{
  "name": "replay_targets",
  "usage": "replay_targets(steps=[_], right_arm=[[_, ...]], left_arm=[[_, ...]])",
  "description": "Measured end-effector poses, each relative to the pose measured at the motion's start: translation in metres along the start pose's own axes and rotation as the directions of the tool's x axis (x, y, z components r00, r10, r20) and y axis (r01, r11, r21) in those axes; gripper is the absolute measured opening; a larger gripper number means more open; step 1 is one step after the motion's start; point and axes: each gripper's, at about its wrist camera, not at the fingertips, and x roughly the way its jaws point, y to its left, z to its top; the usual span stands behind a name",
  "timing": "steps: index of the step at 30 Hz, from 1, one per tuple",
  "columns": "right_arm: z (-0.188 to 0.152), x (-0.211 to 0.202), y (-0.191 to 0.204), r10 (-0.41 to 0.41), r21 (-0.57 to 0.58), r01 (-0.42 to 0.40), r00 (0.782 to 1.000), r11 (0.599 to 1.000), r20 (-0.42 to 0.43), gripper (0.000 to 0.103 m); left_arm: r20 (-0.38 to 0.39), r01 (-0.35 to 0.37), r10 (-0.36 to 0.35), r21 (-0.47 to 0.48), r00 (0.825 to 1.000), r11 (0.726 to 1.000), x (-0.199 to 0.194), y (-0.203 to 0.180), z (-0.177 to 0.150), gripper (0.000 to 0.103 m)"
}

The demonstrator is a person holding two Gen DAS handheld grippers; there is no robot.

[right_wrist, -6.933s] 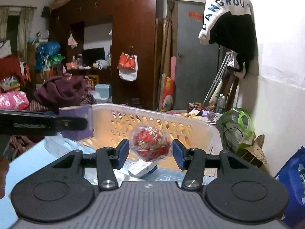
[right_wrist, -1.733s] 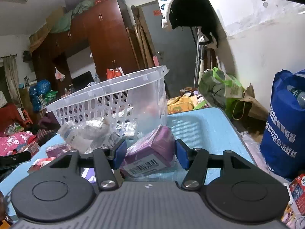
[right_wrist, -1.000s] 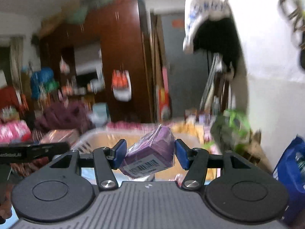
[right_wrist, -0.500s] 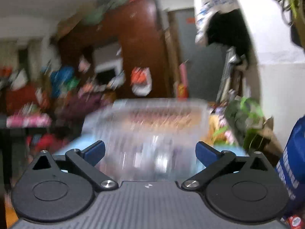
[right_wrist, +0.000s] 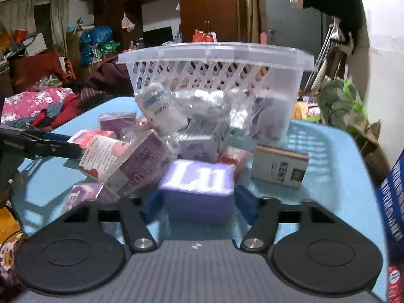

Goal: Organize objects
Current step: 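Grasp the pink tissue pack with the left tool while the right tool grasps the purple Lu box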

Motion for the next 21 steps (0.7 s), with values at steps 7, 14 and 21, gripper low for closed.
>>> replay_targets(steps=[7,14,21], right_arm=[[-0.006,-0.011,-0.005,0.002,0.034,-0.004,0.998,0.999,0.067,0.056],[-0.008,-0.017,-0.013,0.014,0.08,-0.024,0.992,0.997,0.129,0.056],[-0.014,-0.03,-0.024,0.03,0.151,-0.068,0.971,0.986,0.238,0.056]], left_arm=[[-0.05,-0.05,0.052,0.038,0.997,0.998,0.014,-0.019,0.009,0.103],[-0.044,-0.059,0.062,0.07,0.997,0.996,0.013,-0.024,0.009,0.089],[0.148,0.091,-0.089,-0.009,0.985,0.996,-0.016,-0.005,-0.002,0.087]])
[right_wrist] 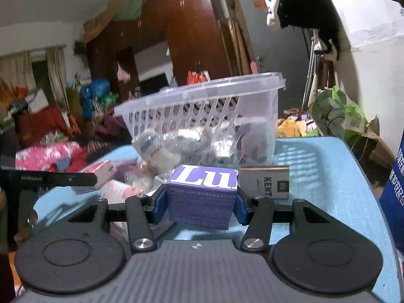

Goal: Organize objects
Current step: 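Grasp the pink tissue pack with the left tool while the right tool grasps the purple Lu box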

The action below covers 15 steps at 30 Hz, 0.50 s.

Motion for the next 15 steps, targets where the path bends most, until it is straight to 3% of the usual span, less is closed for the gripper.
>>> replay_targets(steps=[9,15], right_arm=[[-0.0007,-0.004,0.0009,-0.025,-0.009,0.025,0.998,1.0,0.059,0.055],[-0.0027,-0.0056,0.0018,-0.039,-0.014,0.04,0.996,0.999,0.082,0.055]], left_arm=[[0.085,0.043,-0.04,-0.028,0.996,0.999,-0.0109,0.006,0.0,0.087],[0.118,0.044,-0.044,0.006,0.992,0.999,-0.0132,0.0002,-0.002,0.087]])
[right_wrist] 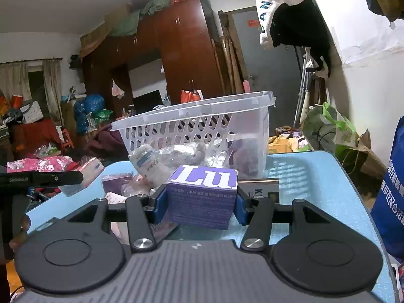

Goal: Organize objects
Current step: 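Grasp the pink tissue pack with the left tool while the right tool grasps the purple Lu box, then carry both items over the white basket and open both tools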

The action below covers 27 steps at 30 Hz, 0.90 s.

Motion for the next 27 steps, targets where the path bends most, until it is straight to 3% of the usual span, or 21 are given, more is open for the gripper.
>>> replay_targets(steps=[3,8,10,12,13,17,19,21,23,25,26,27], right_arm=[[-0.001,-0.001,0.001,0.002,-0.009,-0.002,1.0,1.0,0.018,0.055],[-0.001,-0.015,0.015,-0.017,-0.102,0.03,0.992,0.994,0.123,0.055],[0.013,-0.022,0.019,0.013,-0.081,0.0,0.987,0.997,0.162,0.055],[0.037,-0.027,0.027,0.089,-0.108,-0.068,0.974,0.992,0.207,0.055],[0.055,-0.025,0.037,0.085,-0.144,-0.053,0.971,0.988,0.221,0.055],[0.124,0.025,0.062,-0.059,-0.254,0.096,0.987,0.962,0.148,0.055],[0.148,0.064,0.05,-0.073,-0.199,0.078,0.997,0.977,0.033,0.055],[0.156,0.095,0.038,-0.087,-0.158,0.076,0.994,0.984,-0.064,0.055],[0.155,0.116,0.034,-0.14,-0.171,0.121,0.984,0.978,-0.106,0.055],[0.154,0.128,0.03,-0.142,-0.15,0.12,0.98,0.981,-0.142,0.057],[0.155,0.129,0.028,-0.124,-0.126,0.105,0.981,0.986,-0.15,0.06],[0.156,0.124,0.027,-0.113,-0.107,0.098,0.983,0.989,-0.146,0.072]], left_arm=[[0.032,0.006,-0.005,-0.009,0.999,1.0,-0.005,0.001,-0.001,0.087],[0.164,0.018,-0.021,0.02,0.986,1.0,-0.021,-0.011,-0.003,0.087],[0.188,0.078,-0.08,0.019,0.979,0.997,-0.021,-0.017,0.011,0.087],[0.204,0.081,-0.084,0.024,0.975,0.996,-0.017,-0.027,0.036,0.087],[0.195,0.081,-0.086,0.034,0.977,0.996,-0.011,-0.033,0.052,0.087],[0.108,0.028,-0.03,0.017,0.994,0.999,0.041,-0.044,0.118,0.087],[0.041,0.006,-0.006,-0.018,0.999,1.0,0.07,-0.039,0.134,0.087],[-0.031,-0.029,0.028,-0.048,0.999,0.998,0.097,-0.033,0.139,0.087],[-0.071,-0.05,0.046,-0.053,0.996,0.997,0.112,-0.03,0.137,0.088],[-0.108,-0.073,0.065,-0.077,0.992,0.994,0.123,-0.026,0.134,0.088],[-0.118,-0.093,0.083,-0.082,0.99,0.992,0.125,-0.025,0.134,0.089],[-0.118,-0.106,0.097,-0.079,0.988,0.991,0.123,-0.025,0.134,0.095]])
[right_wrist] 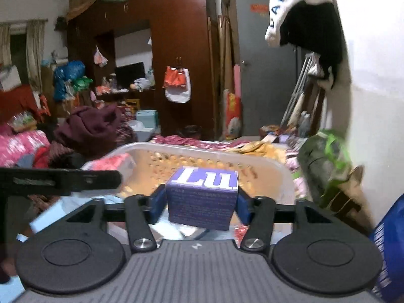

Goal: Organize objects
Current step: 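Carry both items over the white basket and open both tools, then grasp the purple wrapped packet with the left tool while the right tool grasps the clear bag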

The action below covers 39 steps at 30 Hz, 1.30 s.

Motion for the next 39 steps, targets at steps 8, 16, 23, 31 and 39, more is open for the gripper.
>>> replay_targets(steps=[8,16,23,31,39], right_arm=[[-0.053,-0.094,0.009,0.038,0.008,-0.04,0.981,0.999,0.19,0.103],[-0.117,-0.103,-0.024,0.037,0.137,-0.059,0.987,0.989,0.158,0.103],[-0.106,-0.085,-0.005,0.062,0.104,-0.074,0.992,0.992,0.107,0.103],[-0.103,-0.045,0.03,0.039,0.021,-0.039,0.999,0.999,0.016,0.089],[-0.107,-0.044,0.033,-0.016,-0.002,0.016,1.0,1.0,0.01,0.058]], left_arm=[[0.092,0.056,-0.064,0.094,0.994,0.994,-0.079,-0.022,-0.044,0.103],[-0.065,0.173,-0.162,0.231,0.985,0.958,-0.13,-0.042,-0.187,0.103],[-0.084,0.138,-0.119,0.288,0.989,0.948,-0.112,-0.072,-0.213,0.102],[-0.033,0.108,-0.103,0.249,0.994,0.962,-0.116,-0.052,-0.215,0.075],[0.001,0.084,-0.087,0.273,0.996,0.958,-0.118,-0.05,-0.219,0.076]])
